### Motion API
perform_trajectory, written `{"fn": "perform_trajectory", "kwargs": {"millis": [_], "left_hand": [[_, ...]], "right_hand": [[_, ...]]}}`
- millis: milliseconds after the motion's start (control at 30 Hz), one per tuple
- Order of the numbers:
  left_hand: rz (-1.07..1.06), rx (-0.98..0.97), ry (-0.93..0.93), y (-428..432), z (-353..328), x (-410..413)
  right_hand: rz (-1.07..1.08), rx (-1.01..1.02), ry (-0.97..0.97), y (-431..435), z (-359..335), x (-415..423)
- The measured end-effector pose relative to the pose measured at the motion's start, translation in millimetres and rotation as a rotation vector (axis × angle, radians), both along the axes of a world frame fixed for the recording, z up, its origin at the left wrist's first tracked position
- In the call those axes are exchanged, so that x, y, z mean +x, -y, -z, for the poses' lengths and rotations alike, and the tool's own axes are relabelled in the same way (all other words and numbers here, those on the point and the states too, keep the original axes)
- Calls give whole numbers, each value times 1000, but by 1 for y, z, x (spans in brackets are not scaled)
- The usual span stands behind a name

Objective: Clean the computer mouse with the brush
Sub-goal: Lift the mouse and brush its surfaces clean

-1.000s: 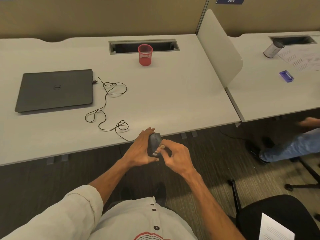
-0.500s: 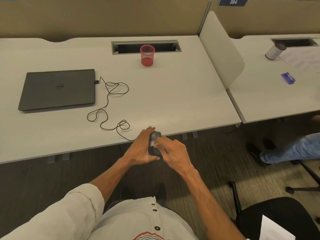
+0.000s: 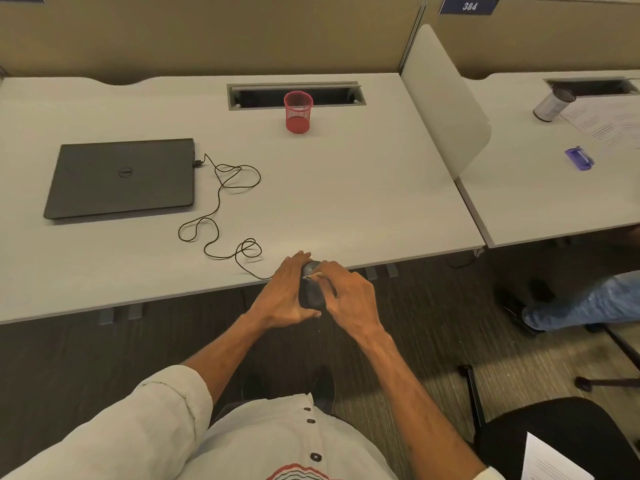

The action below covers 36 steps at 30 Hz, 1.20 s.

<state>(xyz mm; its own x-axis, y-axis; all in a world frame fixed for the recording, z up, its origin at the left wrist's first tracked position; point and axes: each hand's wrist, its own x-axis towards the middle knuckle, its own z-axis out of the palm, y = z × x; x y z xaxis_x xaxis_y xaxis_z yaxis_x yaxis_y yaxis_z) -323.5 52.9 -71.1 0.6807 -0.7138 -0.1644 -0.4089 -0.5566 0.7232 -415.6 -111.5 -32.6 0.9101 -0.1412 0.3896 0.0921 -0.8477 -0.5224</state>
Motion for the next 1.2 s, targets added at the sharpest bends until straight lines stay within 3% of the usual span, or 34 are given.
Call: {"fn": "perform_trajectory", "kwargs": {"millis": [100, 233, 500, 633, 867, 967, 1100, 1200], "left_hand": [[-11, -3, 13, -2, -1, 1], [-36, -15, 23, -4, -4, 1], [-21, -39, 12, 0, -8, 0], [-37, -15, 12, 2, -9, -2], [-68, -11, -6, 0, -11, -3], [-61, -8, -9, 0, -11, -3], [-49, -18, -24, 1, -12, -3], [-45, -30, -24, 2, -13, -4]], "right_hand": [[-42, -89, -53, 2, 2, -2], [-84, -45, -153, 4, 4, -9], [44, 59, -20, 9, -1, -5], [-35, -58, -105, 13, 0, -7], [-88, -10, -219, 24, 4, -19], [30, 66, -177, 25, 4, -18], [275, 314, -130, 18, -1, -7], [336, 349, -143, 14, 1, -1]]}}
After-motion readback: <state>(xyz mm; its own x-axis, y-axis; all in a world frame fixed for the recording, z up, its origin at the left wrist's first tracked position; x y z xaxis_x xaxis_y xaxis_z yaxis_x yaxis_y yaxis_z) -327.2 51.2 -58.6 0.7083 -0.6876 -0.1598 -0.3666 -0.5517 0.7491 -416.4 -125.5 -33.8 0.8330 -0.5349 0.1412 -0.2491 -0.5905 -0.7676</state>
